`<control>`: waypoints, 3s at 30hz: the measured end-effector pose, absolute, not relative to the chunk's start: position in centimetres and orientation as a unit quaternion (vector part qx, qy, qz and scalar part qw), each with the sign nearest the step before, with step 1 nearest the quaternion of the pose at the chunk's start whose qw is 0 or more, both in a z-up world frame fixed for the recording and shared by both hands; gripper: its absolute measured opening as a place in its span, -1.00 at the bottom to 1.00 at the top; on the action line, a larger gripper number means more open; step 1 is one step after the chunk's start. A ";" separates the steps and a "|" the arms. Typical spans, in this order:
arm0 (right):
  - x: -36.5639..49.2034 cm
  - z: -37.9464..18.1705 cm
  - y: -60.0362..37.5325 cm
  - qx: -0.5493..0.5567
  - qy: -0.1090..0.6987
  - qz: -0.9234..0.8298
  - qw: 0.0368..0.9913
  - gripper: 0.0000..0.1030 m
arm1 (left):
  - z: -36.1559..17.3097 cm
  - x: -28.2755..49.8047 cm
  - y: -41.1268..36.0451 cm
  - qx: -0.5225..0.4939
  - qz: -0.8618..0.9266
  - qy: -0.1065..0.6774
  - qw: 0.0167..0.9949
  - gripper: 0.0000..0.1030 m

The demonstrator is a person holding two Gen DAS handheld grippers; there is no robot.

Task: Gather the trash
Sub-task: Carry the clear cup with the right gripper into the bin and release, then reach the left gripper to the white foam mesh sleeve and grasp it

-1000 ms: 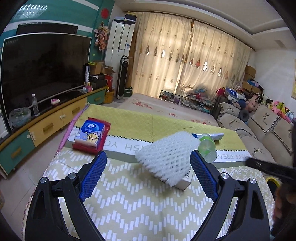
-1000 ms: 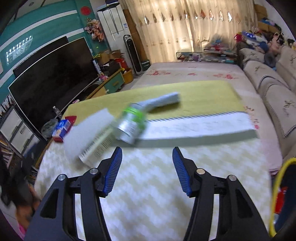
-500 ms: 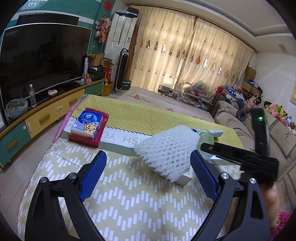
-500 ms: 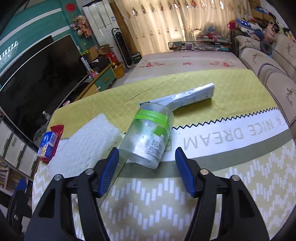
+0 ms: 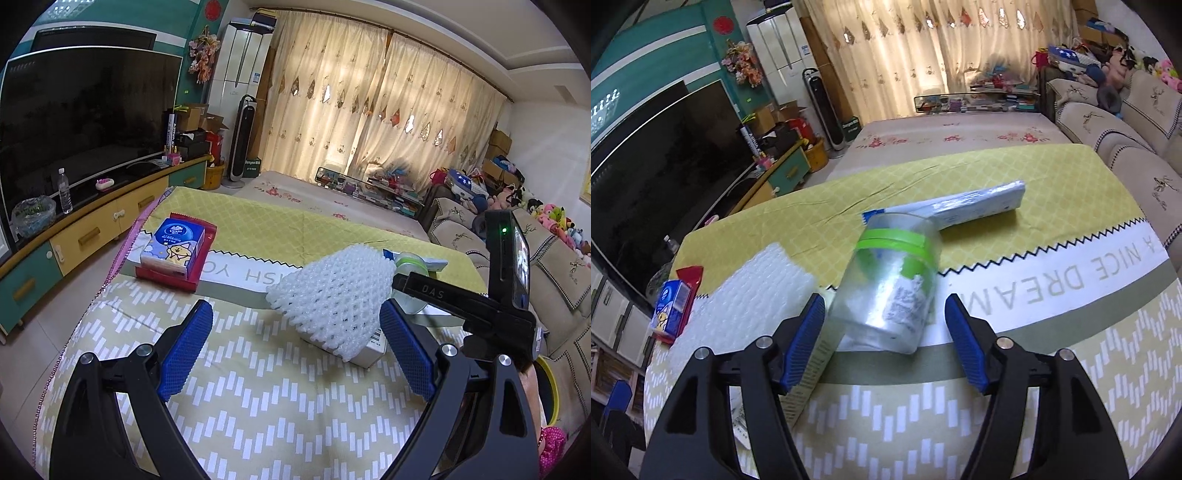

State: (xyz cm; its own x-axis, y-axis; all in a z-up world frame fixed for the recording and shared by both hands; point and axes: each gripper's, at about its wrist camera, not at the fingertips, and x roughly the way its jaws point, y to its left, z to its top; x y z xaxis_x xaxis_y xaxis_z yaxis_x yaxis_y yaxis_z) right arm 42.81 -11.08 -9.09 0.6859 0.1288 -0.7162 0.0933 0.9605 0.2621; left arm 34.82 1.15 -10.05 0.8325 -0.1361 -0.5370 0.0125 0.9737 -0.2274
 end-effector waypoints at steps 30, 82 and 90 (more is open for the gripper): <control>29.8 -4.9 -21.6 0.171 0.383 0.050 0.907 -0.08 | -11.0 35.7 0.4 -0.089 -0.050 0.302 0.948 0.76; 16.7 -7.5 -38.4 0.166 0.254 -0.228 0.925 0.20 | -13.0 45.3 -6.2 0.020 -0.093 0.411 0.907 0.57; 16.7 -7.7 -38.5 0.173 0.256 -0.228 0.923 0.24 | -12.5 46.2 -4.8 -0.019 -0.086 0.413 0.907 -0.50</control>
State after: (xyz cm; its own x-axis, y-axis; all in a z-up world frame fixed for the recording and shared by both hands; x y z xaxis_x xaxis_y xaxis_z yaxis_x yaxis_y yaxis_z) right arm 16.67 -38.54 -7.67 0.7655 -0.3323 -0.5510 0.5092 0.8364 0.2030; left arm 46.16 -4.77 -12.47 0.6442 -0.1706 -0.7456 0.1397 0.9847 -0.1046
